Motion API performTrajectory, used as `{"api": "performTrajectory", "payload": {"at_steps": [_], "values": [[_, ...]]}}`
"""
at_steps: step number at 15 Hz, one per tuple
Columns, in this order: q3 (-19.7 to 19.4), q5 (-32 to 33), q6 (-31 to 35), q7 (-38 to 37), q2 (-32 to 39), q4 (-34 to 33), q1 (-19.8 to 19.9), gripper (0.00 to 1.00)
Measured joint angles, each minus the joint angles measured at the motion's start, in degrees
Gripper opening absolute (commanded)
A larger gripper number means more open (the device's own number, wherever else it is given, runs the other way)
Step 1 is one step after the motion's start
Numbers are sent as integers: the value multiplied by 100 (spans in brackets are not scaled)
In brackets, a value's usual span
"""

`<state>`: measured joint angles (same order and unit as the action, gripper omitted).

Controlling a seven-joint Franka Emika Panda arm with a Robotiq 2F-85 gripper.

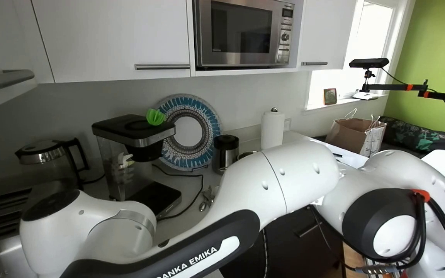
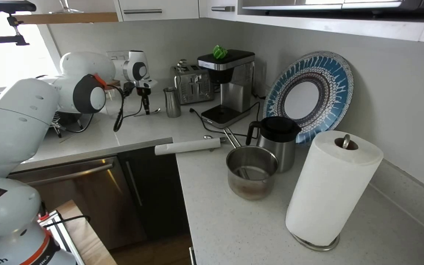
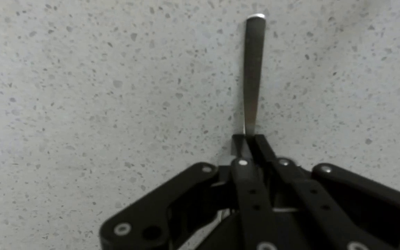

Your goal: Pick up the spoon at the far left near the clear jar and place it in the the metallic bowl on the right

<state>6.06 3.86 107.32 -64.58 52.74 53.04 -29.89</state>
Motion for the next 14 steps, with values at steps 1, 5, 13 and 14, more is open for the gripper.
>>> {"api": "performTrajectory", "payload": {"at_steps": [1,5,13,14], "values": [[-3,11,-34,0,23,-45,-1,2],[-21,12,-58,-30,28,-162,6,2],[-42,-120,-705,-453,-414,-75,171,2],[-56,-120,-714,-490,-507,17,201,2]]}}
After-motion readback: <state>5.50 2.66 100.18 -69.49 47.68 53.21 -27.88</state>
